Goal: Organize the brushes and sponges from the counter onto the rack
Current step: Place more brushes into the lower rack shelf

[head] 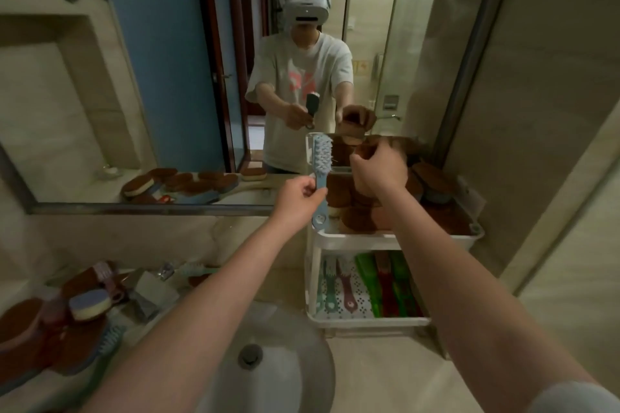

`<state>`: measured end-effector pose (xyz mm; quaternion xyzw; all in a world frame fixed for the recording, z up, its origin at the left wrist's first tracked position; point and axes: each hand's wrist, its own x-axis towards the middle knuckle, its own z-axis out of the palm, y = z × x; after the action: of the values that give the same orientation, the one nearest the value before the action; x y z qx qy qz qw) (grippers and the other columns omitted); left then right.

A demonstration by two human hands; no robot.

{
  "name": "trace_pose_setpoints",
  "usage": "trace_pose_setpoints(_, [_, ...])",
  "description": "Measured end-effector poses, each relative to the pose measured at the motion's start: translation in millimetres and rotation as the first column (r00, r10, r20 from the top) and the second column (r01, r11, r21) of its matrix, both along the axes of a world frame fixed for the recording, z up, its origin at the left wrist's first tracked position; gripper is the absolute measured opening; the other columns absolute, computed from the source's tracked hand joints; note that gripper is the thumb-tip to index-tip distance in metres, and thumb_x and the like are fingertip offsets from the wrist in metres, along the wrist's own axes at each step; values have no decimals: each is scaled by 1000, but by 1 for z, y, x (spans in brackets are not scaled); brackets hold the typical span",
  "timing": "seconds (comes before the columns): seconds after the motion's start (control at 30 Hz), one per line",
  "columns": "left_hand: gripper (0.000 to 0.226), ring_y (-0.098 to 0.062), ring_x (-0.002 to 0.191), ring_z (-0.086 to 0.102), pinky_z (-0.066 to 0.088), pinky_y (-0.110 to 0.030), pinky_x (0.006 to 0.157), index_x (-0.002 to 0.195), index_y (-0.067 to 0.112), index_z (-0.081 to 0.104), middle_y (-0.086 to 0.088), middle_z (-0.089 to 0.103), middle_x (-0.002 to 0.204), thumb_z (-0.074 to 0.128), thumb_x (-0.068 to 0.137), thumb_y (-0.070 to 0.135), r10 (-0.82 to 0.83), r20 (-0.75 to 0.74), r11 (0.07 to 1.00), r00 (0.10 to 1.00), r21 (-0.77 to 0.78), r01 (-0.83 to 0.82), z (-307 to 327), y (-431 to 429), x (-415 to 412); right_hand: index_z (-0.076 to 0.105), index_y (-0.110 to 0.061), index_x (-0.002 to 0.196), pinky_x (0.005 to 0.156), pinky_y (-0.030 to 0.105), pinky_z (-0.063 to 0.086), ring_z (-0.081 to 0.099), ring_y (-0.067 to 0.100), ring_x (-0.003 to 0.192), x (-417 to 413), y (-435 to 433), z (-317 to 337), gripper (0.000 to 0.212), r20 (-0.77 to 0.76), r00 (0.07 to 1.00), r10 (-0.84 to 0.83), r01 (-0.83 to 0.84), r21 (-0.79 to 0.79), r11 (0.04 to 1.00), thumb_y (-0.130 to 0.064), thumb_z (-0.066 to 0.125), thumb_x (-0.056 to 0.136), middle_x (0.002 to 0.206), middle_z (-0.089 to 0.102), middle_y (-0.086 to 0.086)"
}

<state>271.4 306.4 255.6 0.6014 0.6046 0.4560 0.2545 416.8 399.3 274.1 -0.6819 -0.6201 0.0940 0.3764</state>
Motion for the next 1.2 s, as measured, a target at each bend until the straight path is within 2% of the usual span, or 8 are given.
trace_pose_setpoints(0.13, [21,-27,85,66,55,-45,81,90,-1,64,-15,69,91,60,89,19,18,10,1000,1000,-20,-18,-1,6,-7,45,-14,129,97,46,39,43,35,122,-5,10,-11,57,264,963,-60,70,-30,997,-47,57,84,133,45,13])
trace_pose_setpoints(0.3, [19,-27,86,67,54,-40,78,91,0,64,-16,69,92,59,90,18,6,60,999,998,-52,-3,-6,5,-10,53,-11,123,105,48,26,35,35,127,-8,14,-22,49,411,904,-117,150,-48,988,-45,50,88,134,45,15])
trace_pose_setpoints(0.47, [14,2,45,52,40,-12,45,87,5,60,0,60,68,56,91,17,-14,162,997,987,-73,26,-3,-3,-10,58,-11,118,102,49,28,35,36,125,-10,9,-19,46,424,899,-111,122,2,993,-45,45,90,131,46,16])
trace_pose_setpoints(0.67, [14,-7,43,52,39,-14,43,77,11,61,-5,57,59,57,91,14,-54,290,993,956,-83,82,-14,-28,-5,60,-13,113,90,41,41,50,27,110,-16,-39,-30,29,49,995,89,-100,304,947,-31,52,92,116,56,9])
trace_pose_setpoints(0.77, [15,-5,43,54,40,-15,45,75,12,60,-5,58,57,57,90,11,-84,274,991,958,-82,111,-28,-46,-2,62,-11,102,76,25,45,57,14,88,-9,-76,-44,17,-207,947,247,-139,429,893,-20,54,92,97,61,3])
trace_pose_setpoints(0.9, [18,-4,41,54,43,-16,46,72,12,59,-4,59,55,58,89,7,-156,256,976,954,-106,188,-54,-67,3,58,-19,87,67,20,43,56,4,74,0,-122,-70,5,-347,887,306,-124,459,880,-15,56,90,77,58,-12])
trace_pose_setpoints(1.03, [23,-1,36,53,42,-13,43,68,12,57,6,56,40,59,87,0,-197,257,953,946,-175,246,-88,-80,15,54,-15,77,59,12,37,51,-4,62,13,-154,-114,16,-416,845,335,-176,374,910,-5,58,89,65,52,-13])
trace_pose_setpoints(1.2, [27,2,37,54,44,-12,44,65,14,53,3,56,50,60,86,1,-238,195,916,952,-282,287,-129,-86,34,62,-14,74,60,20,40,51,-1,57,38,-175,-182,18,-471,825,311,-356,-7,934,-2,60,87,65,58,-6])
